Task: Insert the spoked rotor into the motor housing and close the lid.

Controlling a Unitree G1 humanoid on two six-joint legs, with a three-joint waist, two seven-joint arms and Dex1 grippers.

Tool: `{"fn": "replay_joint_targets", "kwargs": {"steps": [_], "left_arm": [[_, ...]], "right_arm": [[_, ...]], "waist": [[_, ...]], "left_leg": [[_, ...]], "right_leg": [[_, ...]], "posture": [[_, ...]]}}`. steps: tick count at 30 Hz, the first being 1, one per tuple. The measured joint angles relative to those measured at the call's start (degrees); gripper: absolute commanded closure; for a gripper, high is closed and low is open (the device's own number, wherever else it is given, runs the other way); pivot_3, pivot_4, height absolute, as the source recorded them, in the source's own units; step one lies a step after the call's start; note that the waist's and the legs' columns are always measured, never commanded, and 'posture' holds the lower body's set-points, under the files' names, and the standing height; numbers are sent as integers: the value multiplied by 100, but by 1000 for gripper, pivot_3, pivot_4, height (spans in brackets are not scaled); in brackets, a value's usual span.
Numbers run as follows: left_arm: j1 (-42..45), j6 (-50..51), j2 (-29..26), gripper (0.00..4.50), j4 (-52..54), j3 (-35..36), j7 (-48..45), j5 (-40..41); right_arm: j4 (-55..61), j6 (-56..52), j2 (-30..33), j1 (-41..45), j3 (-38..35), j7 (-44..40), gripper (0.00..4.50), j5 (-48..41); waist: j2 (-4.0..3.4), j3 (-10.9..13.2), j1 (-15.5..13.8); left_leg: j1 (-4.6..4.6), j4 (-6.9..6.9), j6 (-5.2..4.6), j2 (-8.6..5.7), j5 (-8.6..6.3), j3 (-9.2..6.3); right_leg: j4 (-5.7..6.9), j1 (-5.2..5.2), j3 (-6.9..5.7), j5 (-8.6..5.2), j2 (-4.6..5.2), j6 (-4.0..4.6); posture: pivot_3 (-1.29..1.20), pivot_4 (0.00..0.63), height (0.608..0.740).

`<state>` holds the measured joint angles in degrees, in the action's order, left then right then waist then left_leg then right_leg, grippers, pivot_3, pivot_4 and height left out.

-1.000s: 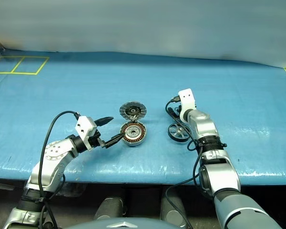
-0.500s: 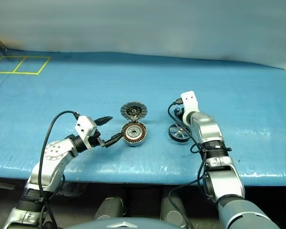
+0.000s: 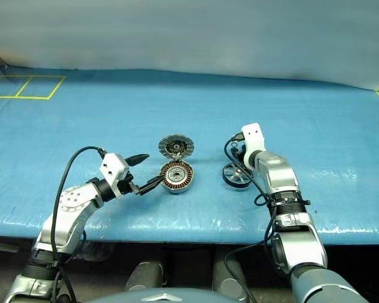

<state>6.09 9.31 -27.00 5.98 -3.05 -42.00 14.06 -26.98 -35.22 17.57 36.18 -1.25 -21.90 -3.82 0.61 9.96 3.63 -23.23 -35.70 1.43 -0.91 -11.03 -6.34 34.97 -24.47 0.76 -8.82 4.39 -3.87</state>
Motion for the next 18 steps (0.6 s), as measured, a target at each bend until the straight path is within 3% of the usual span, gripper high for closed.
{"fn": "replay_joint_targets", "kwargs": {"steps": [18], "left_arm": [[-22,0,-1,0,0,1,69,-3]], "right_arm": [[-449,278,-134,272,99,-44,2244,115]], "waist": [[0,0,29]], "left_leg": [[17,1,0,4,0,8]], "right_leg": [[2,10,4,0,-1,0]], "posture": [[0,150,740]]}}
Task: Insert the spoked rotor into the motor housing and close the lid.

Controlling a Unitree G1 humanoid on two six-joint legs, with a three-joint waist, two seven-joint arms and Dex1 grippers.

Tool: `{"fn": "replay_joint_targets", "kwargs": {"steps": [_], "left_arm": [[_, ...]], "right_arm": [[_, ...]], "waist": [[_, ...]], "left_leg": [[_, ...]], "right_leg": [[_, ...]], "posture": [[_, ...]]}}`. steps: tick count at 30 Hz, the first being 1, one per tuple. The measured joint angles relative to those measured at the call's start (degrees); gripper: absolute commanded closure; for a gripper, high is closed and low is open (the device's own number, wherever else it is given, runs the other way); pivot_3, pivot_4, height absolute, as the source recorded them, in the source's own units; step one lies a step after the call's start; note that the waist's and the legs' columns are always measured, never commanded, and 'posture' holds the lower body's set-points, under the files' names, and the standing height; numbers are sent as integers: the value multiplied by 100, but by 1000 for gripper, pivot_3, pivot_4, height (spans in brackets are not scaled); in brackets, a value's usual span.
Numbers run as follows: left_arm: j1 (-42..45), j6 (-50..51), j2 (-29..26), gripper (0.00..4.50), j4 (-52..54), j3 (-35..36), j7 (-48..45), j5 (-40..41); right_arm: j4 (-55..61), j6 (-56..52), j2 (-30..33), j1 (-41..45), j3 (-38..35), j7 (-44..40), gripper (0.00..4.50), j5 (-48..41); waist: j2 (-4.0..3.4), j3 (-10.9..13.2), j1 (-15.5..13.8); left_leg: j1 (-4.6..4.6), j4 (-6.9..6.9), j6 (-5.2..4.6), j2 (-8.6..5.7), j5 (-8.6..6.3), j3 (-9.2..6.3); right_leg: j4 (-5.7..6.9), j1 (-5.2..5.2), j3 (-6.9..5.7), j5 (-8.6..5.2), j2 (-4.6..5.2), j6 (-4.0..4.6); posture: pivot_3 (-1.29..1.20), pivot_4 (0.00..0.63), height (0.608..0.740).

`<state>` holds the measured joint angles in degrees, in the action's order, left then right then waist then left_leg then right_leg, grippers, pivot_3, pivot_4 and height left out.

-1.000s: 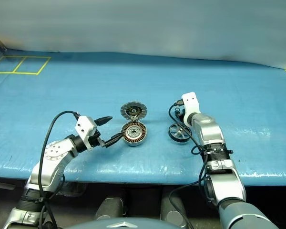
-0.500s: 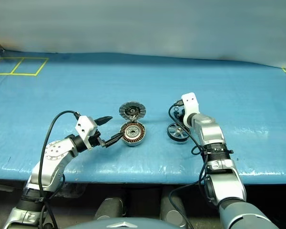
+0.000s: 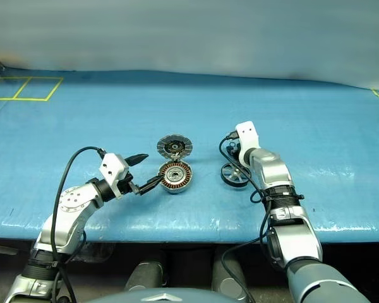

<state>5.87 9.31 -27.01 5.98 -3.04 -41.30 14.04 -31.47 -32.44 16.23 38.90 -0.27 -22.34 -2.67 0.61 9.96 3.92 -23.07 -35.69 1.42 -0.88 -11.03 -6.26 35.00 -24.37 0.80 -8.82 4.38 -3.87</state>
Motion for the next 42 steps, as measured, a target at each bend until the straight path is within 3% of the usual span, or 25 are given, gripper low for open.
{"fn": "replay_joint_targets", "kwargs": {"steps": [4,10,20,24,32,37,42], "left_arm": [[0,0,0,0,0,0,1,0],[-1,0,0,0,0,0,7,-6],[-20,-2,1,0,0,-1,6,-13],[-30,-7,-8,0,-2,5,-2,-9],[-62,-53,-34,0,-20,51,-427,264],[-27,-108,-133,0,-154,83,-755,397],[55,-108,-290,0,-188,186,-967,463]], "right_arm": [[-52,56,-6,15,1,-9,2244,9],[-94,112,-47,32,58,-9,3723,28],[110,64,-40,-59,94,18,3723,33],[1167,-259,16,-592,159,-127,3723,-48],[4453,-1417,534,-1853,319,-719,3723,-638],[5559,-1919,438,-2228,791,-919,3723,-1133],[5744,-2035,202,-2234,1300,-756,3723,-1203]], "waist": [[0,0,1],[0,0,-6],[0,0,-11],[0,1,-34],[-2,3,-59],[0,4,-39],[0,3,-70]], "left_leg": [[1,0,0,0,0,0],[2,-1,0,0,0,1],[2,3,0,0,0,1],[-8,16,0,0,0,-1],[-21,11,1,2,-2,-5],[-23,6,2,9,-2,-1],[-44,-2,2,6,-2,-3]], "right_leg": [[0,0,0,0,0,0],[0,1,2,0,0,0],[0,0,2,0,0,0],[-1,-14,3,-2,0,3],[-4,-23,-1,-5,1,4],[-5,-28,-4,-6,1,5],[-9,-39,-7,-5,3,4]], "posture": [[0,150,740],[0,150,740],[0,150,740],[0,150,740],[0,150,740],[0,150,740],[0,150,740]]}}
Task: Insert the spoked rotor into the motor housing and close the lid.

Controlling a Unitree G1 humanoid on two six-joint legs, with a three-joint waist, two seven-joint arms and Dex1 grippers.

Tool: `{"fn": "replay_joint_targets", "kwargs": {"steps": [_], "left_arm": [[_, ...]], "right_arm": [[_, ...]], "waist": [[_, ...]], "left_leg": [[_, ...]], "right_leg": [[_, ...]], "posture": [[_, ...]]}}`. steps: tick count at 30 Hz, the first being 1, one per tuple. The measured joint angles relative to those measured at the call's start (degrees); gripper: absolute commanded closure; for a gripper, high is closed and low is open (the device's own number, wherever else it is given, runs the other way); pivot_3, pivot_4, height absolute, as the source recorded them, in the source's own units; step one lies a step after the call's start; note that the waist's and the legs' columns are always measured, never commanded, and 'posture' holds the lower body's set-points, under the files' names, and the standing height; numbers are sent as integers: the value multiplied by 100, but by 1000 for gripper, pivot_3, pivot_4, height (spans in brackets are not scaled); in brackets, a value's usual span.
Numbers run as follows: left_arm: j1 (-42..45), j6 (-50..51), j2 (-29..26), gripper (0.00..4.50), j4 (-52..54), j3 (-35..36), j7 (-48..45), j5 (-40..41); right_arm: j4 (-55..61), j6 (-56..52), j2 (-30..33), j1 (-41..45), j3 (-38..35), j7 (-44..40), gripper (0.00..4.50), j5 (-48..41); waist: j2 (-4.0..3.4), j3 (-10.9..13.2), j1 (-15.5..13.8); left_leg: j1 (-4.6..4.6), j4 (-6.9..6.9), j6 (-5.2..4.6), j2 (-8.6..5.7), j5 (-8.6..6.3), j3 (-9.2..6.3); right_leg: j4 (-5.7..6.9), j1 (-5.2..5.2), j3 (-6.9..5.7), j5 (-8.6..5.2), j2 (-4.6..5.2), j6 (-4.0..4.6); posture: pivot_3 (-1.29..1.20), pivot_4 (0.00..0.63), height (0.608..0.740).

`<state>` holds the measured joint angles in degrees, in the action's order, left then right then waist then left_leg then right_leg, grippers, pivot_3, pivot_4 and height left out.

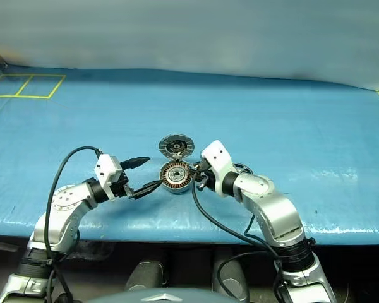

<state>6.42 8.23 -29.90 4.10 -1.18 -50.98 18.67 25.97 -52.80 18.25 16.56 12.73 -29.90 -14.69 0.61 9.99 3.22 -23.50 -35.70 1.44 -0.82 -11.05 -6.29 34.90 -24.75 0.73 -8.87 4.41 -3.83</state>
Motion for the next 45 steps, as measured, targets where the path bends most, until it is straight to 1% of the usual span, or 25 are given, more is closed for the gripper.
{"fn": "replay_joint_targets", "kwargs": {"steps": [8,14,24,45], "left_arm": [[50,-18,-66,0,-147,39,-34,-12],[-39,-24,-64,0,-146,52,18,-35],[-123,-23,-64,0,-144,54,93,-51],[-159,-22,-65,0,-142,58,85,-47]], "right_arm": [[-456,30,-274,223,487,180,3723,101],[-976,246,-332,356,706,196,3723,217],[-1290,413,-417,473,713,192,3723,312],[-1374,540,-414,579,920,125,3723,532]], "waist": [[0,0,-28],[0,0,-27],[0,0,-29],[0,0,-29]], "left_leg": [[-4,6,0,-1,0,-2],[-4,5,0,-1,0,-2],[-4,5,0,-1,0,-2],[-3,3,0,-1,0,-3]], "right_leg": [[1,-7,-1,1,-1,0],[0,-7,-1,1,-1,0],[1,-6,-1,1,-1,0],[2,-5,-1,1,-2,-1]], "posture": [[0,150,740],[0,150,740],[0,150,740],[0,150,740]]}}
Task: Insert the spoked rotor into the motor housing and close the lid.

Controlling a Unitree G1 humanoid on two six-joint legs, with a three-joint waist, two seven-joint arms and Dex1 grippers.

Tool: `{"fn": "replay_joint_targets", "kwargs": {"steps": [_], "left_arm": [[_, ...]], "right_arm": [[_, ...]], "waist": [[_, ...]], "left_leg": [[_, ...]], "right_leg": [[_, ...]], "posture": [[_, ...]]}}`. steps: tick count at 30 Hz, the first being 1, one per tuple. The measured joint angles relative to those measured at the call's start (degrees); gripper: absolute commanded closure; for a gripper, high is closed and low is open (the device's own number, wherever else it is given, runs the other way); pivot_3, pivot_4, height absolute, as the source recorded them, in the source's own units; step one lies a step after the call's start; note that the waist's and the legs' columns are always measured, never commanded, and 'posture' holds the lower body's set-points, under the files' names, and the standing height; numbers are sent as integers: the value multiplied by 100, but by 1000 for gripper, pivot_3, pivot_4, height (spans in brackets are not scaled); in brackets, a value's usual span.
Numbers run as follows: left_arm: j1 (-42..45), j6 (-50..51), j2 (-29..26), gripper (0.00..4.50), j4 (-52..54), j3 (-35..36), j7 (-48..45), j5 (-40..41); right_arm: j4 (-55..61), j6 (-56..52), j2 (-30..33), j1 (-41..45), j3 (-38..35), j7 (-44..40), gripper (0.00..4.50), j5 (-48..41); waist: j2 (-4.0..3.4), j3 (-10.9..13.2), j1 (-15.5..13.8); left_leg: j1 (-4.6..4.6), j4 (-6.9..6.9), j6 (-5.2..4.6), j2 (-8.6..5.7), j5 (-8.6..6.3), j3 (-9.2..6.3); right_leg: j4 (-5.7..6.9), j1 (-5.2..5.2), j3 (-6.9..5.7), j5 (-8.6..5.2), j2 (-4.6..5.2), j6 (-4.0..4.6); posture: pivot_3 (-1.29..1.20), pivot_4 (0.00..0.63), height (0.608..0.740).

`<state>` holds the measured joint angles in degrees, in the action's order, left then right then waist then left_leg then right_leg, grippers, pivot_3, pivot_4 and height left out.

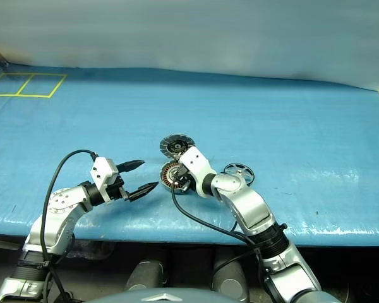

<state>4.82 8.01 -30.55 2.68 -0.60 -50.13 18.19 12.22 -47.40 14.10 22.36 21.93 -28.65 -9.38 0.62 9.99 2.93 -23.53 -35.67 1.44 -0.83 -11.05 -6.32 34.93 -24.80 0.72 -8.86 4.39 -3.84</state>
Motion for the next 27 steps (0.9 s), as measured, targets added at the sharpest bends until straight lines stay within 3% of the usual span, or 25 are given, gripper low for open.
{"fn": "replay_joint_targets", "kwargs": {"steps": [23,27], "left_arm": [[5,-1,-1,0,0,0,11,-29],[8,-1,-1,0,0,0,15,-40]], "right_arm": [[7,53,65,0,24,-34,3723,9],[7,58,77,0,39,-33,2423,34]], "waist": [[0,0,1],[0,0,1]], "left_leg": [[1,0,0,0,0,0],[1,0,0,0,0,0]], "right_leg": [[0,0,0,0,0,0],[0,1,0,0,0,0]], "posture": [[0,150,740],[0,150,740]]}}
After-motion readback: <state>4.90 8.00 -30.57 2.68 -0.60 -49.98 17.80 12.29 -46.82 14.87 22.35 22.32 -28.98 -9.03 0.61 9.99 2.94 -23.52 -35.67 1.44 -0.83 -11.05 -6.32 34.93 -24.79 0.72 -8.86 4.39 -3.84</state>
